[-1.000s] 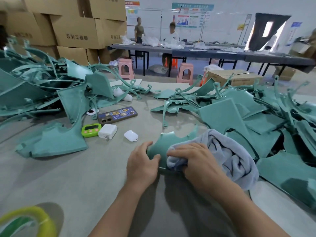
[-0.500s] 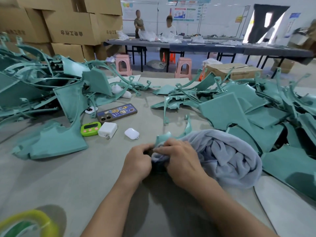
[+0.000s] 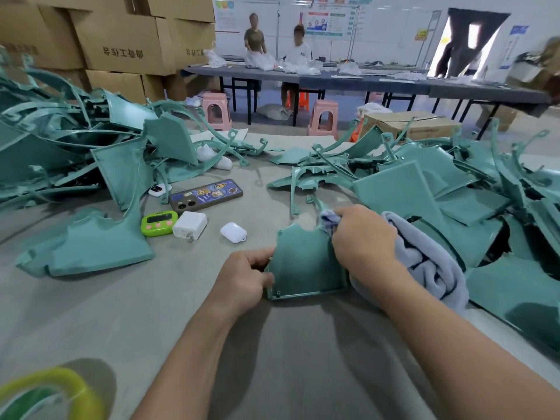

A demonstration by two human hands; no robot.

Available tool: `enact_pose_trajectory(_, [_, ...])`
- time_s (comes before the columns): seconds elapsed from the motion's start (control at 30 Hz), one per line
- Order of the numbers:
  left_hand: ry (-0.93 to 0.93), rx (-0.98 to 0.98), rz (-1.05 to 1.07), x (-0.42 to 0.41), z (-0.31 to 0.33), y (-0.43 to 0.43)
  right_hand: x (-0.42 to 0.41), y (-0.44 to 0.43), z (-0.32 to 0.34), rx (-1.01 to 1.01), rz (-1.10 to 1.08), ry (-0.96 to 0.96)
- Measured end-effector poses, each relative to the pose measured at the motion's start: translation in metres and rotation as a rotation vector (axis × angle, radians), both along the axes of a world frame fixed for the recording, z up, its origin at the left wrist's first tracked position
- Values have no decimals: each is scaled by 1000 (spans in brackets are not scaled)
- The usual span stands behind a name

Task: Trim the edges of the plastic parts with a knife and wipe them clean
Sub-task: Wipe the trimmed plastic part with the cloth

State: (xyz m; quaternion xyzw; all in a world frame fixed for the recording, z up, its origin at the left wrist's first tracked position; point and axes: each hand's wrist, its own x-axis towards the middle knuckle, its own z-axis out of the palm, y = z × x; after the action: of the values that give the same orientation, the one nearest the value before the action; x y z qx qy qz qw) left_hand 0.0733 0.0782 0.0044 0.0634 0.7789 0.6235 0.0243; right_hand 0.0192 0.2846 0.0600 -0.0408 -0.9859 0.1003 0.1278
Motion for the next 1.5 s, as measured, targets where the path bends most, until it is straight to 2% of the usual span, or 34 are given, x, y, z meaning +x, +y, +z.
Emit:
enact_pose_trajectory(0.1, [3,16,-29,-4,-2,-1,-23,-2,15,70,-53,2])
enact_pose_trajectory(0.27, [-3,19,-48,-9,-4,-2,-55,-10,20,209,79,-12])
enact_pose_trajectory(0.37, [17,-33,-44,-11,-2,-2,-72,-9,18,156,64,-73])
enact_pose_trajectory(0.47, [4,12,-60,-9,-2,-2,-85,4,17,54,9,-130])
enact_pose_trajectory(0.6, [-20,49,-53,-10,-2,-3,-96,9,6,81,6,-99])
enact_pose_trajectory(0.67, [-25,65,-49,-10,-3,-3,-100,9,7,-72,-22,-57])
enact_pose_trajectory(0.73, [-48,35,-20,-8,-1,0,-107,16,11,-378,-127,11])
enact_pose_trajectory(0.8, [-50,-86,102,-6,0,4,-109,23,15,-614,-140,51])
enact_pose_trajectory(0.83, [-22,-203,202,-6,-1,5,-108,24,16,-647,-64,36])
enact_pose_trajectory(0.9, [48,-385,340,-7,-4,9,-95,25,17,-539,155,-45])
enact_pose_trajectory(1.0, [114,-429,386,-8,-7,13,-77,27,18,-243,353,-165])
enact_pose_trajectory(1.23, [136,-471,386,-12,-13,11,-54,33,30,-195,601,-382])
enact_pose_trajectory(1.33, [133,-462,357,-13,-12,8,-65,30,24,-297,496,-319])
enact_pose_trajectory(1.43, [134,-445,350,-13,-12,8,-88,21,12,-235,298,-174])
enact_pose_trajectory(1.5, [135,-439,348,-12,-12,9,-105,14,4,-211,182,-144])
